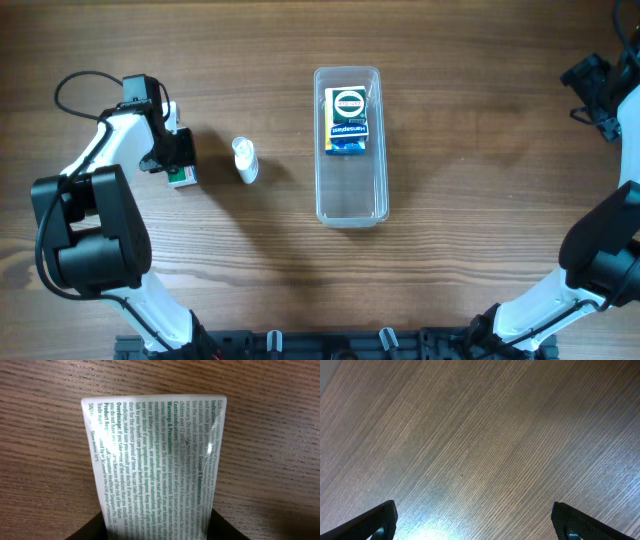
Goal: Pack container
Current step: 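Carry the tube right and lower it into the container's near end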
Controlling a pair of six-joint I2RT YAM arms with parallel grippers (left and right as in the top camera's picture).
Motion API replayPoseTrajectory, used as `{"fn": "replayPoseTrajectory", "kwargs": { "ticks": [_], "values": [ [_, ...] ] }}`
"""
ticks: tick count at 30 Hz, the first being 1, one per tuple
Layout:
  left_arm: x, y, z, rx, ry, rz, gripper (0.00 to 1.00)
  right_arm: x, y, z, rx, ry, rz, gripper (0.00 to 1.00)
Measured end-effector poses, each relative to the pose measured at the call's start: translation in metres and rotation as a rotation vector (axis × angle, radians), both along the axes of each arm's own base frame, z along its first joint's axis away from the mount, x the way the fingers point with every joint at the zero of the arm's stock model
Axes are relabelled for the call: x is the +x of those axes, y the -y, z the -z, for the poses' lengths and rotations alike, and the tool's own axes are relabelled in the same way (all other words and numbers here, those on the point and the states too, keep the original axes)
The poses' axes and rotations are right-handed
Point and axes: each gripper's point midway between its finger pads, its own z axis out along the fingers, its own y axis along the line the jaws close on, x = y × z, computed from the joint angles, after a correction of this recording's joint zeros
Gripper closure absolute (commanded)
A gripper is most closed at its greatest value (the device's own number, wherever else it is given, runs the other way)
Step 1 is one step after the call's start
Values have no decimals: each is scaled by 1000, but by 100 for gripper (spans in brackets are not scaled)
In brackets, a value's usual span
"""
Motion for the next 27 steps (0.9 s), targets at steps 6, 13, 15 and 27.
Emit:
{"fn": "replayPoseTrajectory", "kwargs": {
  "ticks": [6, 13, 15, 27],
  "values": [
    [1, 0, -6, -5, -6, -19, 53, 0, 0, 0, 0, 0, 0, 0],
    [25, 12, -92, -49, 150, -7, 49, 0, 0, 0, 0, 0, 0, 0],
    [31, 28, -132, -49, 256, 32, 50, 0, 0, 0, 0, 0, 0, 0],
    [-30, 201, -303, -217, 703, 414, 54, 0, 0, 0, 0, 0, 0, 0]
  ]
}}
